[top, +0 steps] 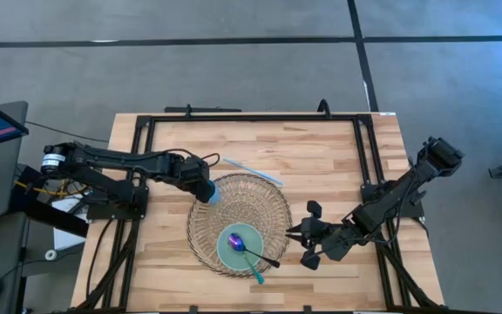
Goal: Pick & Place Utensil
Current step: Put the blue cup on the brown mat to the top of the the green bowl
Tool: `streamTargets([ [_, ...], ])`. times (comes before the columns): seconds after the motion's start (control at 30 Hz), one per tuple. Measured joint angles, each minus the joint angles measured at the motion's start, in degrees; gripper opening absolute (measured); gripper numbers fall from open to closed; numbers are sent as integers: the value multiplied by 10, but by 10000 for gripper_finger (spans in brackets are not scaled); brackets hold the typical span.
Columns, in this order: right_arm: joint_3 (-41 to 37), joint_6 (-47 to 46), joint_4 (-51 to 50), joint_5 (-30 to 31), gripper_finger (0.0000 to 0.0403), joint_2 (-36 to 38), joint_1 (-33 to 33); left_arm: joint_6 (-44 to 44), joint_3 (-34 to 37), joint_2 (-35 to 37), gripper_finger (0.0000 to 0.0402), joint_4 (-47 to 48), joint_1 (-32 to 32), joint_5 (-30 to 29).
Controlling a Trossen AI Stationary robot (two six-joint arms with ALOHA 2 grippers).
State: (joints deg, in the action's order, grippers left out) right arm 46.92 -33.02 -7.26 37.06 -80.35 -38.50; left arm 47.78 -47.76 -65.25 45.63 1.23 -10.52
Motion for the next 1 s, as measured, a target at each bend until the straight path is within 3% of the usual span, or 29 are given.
streamTargets([
  [0.73, 0, 0, 0, 0, 52, 0, 0, 3, 1, 0, 23, -37, 0, -1],
  [1.0, 0, 0, 0, 0, 52, 0, 1, -13, 1, 0, 60, -37, 0, -1],
])
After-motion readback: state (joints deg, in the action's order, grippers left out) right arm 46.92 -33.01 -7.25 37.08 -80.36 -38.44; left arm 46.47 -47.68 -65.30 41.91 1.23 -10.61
